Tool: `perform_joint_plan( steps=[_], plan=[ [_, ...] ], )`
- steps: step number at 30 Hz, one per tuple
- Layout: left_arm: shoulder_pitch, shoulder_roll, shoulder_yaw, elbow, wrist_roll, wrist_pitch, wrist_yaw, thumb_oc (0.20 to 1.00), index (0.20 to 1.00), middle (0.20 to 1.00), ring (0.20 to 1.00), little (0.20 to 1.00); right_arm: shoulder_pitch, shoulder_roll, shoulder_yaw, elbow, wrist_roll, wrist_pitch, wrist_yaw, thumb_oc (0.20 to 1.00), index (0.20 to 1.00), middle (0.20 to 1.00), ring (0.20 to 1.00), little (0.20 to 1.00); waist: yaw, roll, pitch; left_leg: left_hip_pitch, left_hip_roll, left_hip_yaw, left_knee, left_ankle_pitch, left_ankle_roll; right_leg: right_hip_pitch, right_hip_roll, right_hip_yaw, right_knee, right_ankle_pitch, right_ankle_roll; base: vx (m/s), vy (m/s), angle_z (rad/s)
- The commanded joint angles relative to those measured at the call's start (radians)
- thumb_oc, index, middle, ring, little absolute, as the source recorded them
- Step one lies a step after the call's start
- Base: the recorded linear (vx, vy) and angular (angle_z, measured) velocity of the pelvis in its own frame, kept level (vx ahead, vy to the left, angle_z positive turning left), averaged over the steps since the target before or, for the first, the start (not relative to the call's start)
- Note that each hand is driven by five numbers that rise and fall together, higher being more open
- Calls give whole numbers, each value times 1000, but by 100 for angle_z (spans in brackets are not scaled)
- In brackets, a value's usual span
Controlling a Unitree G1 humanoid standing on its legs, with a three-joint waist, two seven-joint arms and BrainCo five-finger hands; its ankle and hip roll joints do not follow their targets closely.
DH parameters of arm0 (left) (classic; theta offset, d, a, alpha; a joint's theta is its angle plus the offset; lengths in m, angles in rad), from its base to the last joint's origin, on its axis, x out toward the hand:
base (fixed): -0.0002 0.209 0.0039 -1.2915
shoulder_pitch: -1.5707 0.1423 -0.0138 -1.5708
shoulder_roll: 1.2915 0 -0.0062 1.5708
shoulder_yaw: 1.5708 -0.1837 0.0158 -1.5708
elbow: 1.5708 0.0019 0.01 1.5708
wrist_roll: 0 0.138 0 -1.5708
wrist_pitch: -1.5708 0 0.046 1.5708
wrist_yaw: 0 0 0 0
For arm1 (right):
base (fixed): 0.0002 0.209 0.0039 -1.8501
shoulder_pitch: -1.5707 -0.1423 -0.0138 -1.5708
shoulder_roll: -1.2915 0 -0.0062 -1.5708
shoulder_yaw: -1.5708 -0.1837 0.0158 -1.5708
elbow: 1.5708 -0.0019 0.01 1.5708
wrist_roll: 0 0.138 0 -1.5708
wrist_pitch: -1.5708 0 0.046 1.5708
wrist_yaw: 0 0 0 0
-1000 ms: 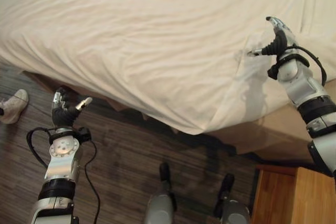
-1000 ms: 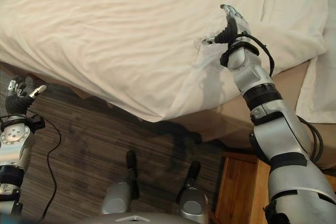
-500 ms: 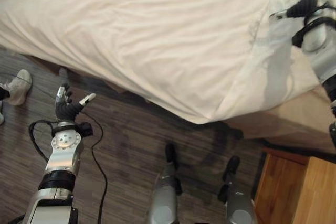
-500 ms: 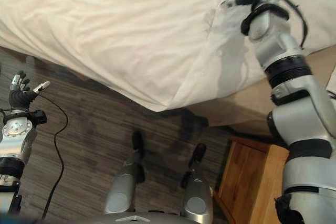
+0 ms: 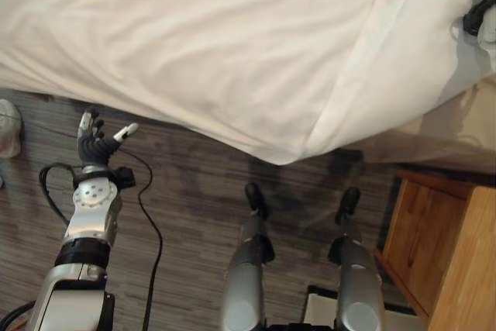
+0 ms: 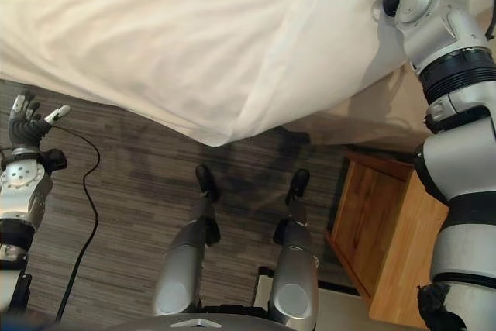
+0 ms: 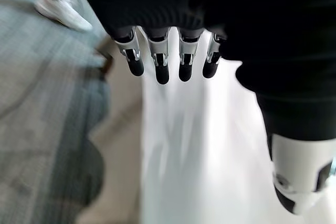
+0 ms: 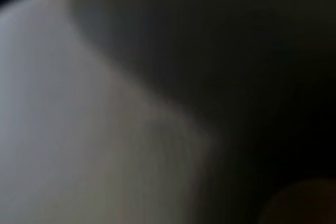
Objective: Making the bed.
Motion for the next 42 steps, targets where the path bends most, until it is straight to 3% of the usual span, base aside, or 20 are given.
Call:
perform_joint_plan(
  steps=[1, 2, 7, 11, 12, 17, 23, 24, 25, 26, 28, 31, 32, 33, 36, 38, 42],
  plan=[
    [-52, 43, 21, 12, -52, -42, 14, 1000, 1000, 1000, 1000, 1000, -70, -23, 65, 98, 31, 7, 15, 517, 517, 517, 517, 517, 19, -24, -7, 132, 167, 42, 6, 13, -193, -105, -26, 12, -25, 76, 74, -53, 35, -9],
    [-71, 35, 7, 23, -57, -41, 11, 1000, 1000, 1000, 1000, 1000, -58, -15, 64, 117, 40, 8, 24, 200, 200, 200, 200, 200, 12, -19, -4, 130, 163, 44, 5, 12, -193, -114, -27, 19, -25, 79, 75, -30, 23, -7],
    [-75, 30, -2, 16, -54, -41, 21, 1000, 1000, 1000, 1000, 1000, -21, 1, 47, 98, 47, 10, 18, 200, 200, 200, 200, 200, 1, -23, -3, 164, 154, 46, 9, -6, -193, -94, -13, 42, -27, 72, 69, 14, 60, -5],
    [-48, 1, 24, -26, -42, -41, 42, 1000, 1000, 1000, 1000, 1000, 119, 0, -64, -36, 61, 8, -18, 200, 200, 200, 200, 200, -19, -39, -14, 250, 148, 60, 17, -43, -193, -40, -1, 67, -27, 65, 60, 53, 49, -10],
    [-13, -24, 53, -55, -36, -35, 47, 1000, 1000, 1000, 1000, 1000, 251, -8, -165, -158, 46, 15, -27, 200, 200, 200, 200, 200, -38, -46, -27, 304, 141, 76, 21, -62, -188, 1, -2, 71, -26, 61, 57, 79, 42, -14],
    [96, -116, 134, -124, 4, -14, 51, 1000, 1000, 1000, 1000, 1000, 707, 33, -448, -461, -36, 29, -23, 200, 200, 200, 200, 200, -104, -65, -78, 431, 116, 100, 35, -114, -170, 111, -16, 68, -20, 51, 55, 90, 43, -17],
    [194, -227, 134, -162, 15, 7, 39, 1000, 1000, 1000, 1000, 1000, 1077, 175, -613, -500, -4, 11, 33, 200, 200, 200, 200, 200, -151, -101, -141, 542, 75, 114, 41, -161, -140, 182, -25, 78, -6, 56, 51, 65, 4, -19],
    [196, -227, 132, -163, 15, 7, 39, 1000, 1000, 1000, 1000, 1000, 1082, 175, -614, -501, -3, 10, 34, 231, 231, 231, 231, 231, -150, -102, -143, 543, 74, 114, 41, -162, -139, 184, -26, 78, -6, 56, 52, -59, 1, -12],
    [195, -257, 106, -144, 17, 15, 29, 1000, 1000, 1000, 1000, 1000, 1105, 217, -620, -430, 48, 11, 49, 809, 809, 809, 809, 809, -171, -101, -140, 551, 50, 116, 50, -178, -128, 177, -39, 97, -2, 66, 53, -61, 21, -7],
    [192, -257, 106, -141, 17, 14, 29, 1000, 1000, 1000, 1000, 1000, 1101, 216, -619, -426, 50, 9, 49, 1000, 1000, 1000, 1000, 1000, -170, -102, -139, 550, 48, 117, 51, -179, -127, 176, -41, 100, -1, 66, 54, -109, 11, -3],
    [173, -266, 89, -124, 15, 13, 29, 1000, 1000, 1000, 1000, 1000, 1074, 217, -606, -378, 65, 13, 51, 1000, 1000, 1000, 1000, 1000, -175, -103, -129, 543, 37, 121, 62, -184, -124, 163, -49, 110, 5, 73, 56, -128, 11, -9],
    [47, -280, 20, -15, 4, -2, 46, 1000, 1000, 1000, 1000, 1000, 882, 176, -521, -106, 63, 53, 33, 1000, 1000, 1000, 1000, 1000, -195, -85, -64, 495, 13, 155, 122, -211, -122, 98, -86, 168, 19, 99, 69, -190, 86, -22],
    [41, -280, 22, -11, 3, -4, 45, 1000, 1000, 1000, 1000, 1000, 872, 175, -517, -99, 64, 51, 33, 1000, 1000, 1000, 1000, 1000, -195, -85, -61, 493, 13, 157, 124, -212, -122, 95, -86, 170, 20, 100, 69, -170, 64, -29],
    [-25, -274, -6, 46, -24, -8, 47, 1000, 1000, 1000, 1000, 1000, 760, 135, -455, 73, 20, 91, 36, 1000, 1000, 1000, 1000, 1000, -203, -71, -46, 464, 14, 170, 144, -213, -130, 77, -99, 182, 12, 108, 70, -163, 38, -27],
    [-72, -278, -38, 79, -49, -10, 40, 1000, 1000, 1000, 1000, 1000, 681, 107, -401, 276, -59, 146, 38, 1000, 1000, 1000, 1000, 1000, -218, -40, -32, 425, 13, 170, 163, -211, -132, 57, -111, 189, 10, 108, 72, -116, 34, -7],
    [-54, -309, -49, 74, -46, -3, 33, 1000, 1000, 1000, 1000, 1000, 732, 104, -410, 381, -135, 187, 41, 1000, 1000, 1000, 1000, 1000, -230, -16, -42, 417, 4, 168, 164, -211, -130, 56, -124, 188, 8, 106, 73, -40, 27, -1],
    [-13, -353, -47, 41, -36, 3, 29, 1000, 1000, 1000, 1000, 1000, 852, 119, -469, 414, -163, 200, 34, 1000, 1000, 1000, 1000, 1000, -241, -4, -63, 420, -14, 164, 165, -221, -124, 60, -134, 185, 7, 106, 74, 15, 22, 4]
  ],
)
